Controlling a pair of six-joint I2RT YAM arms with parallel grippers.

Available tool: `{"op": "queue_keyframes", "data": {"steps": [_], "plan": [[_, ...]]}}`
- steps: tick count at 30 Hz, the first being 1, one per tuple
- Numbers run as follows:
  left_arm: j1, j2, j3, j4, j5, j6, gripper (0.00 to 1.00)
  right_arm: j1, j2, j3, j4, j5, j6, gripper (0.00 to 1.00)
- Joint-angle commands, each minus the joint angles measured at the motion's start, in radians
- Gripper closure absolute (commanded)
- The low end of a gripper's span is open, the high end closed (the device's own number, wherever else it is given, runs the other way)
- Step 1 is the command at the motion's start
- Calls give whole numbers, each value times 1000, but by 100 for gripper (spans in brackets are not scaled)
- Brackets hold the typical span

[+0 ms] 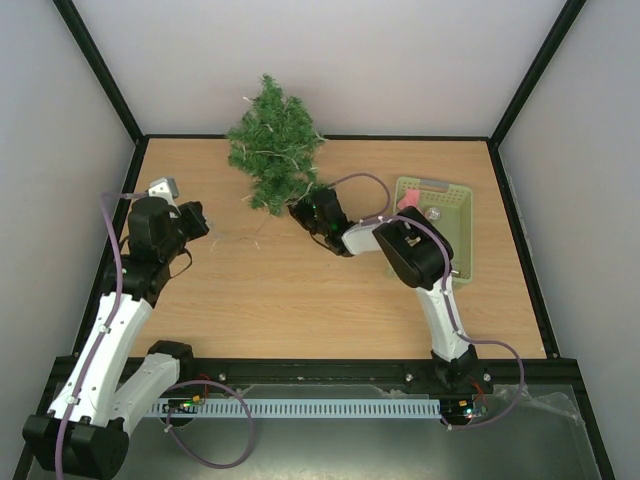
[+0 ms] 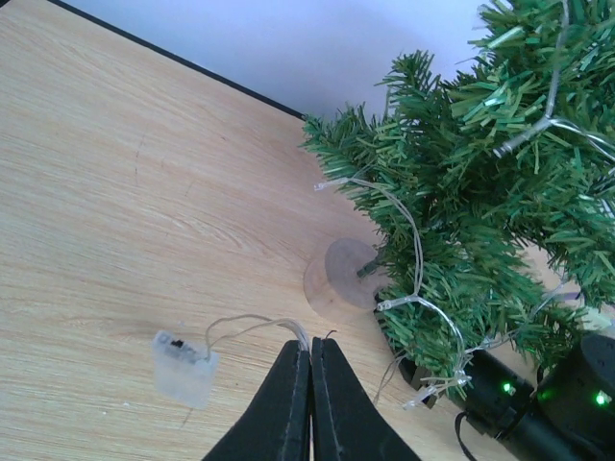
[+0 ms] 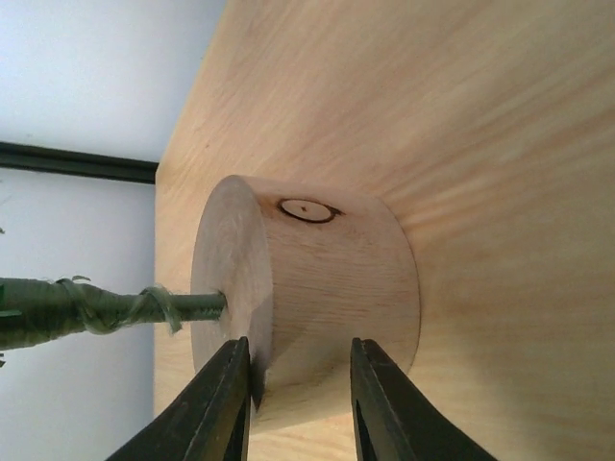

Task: Decorate the small christmas tree
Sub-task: Wrap the decoration item around the Christmas tree.

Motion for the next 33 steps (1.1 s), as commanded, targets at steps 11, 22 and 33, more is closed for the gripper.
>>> {"op": "queue_keyframes", "data": {"steps": [11,22,33], "plan": [[4,32,-8,146,32,74,98,-102,139,204,-293,-202,-511,73],[4,82,54,142,-28,93,98,-128,-48,57,-258,-147,-334,63],[4,96,71,142,18,72,98,-91,-112,-92,2,-71,-9,57]]}}
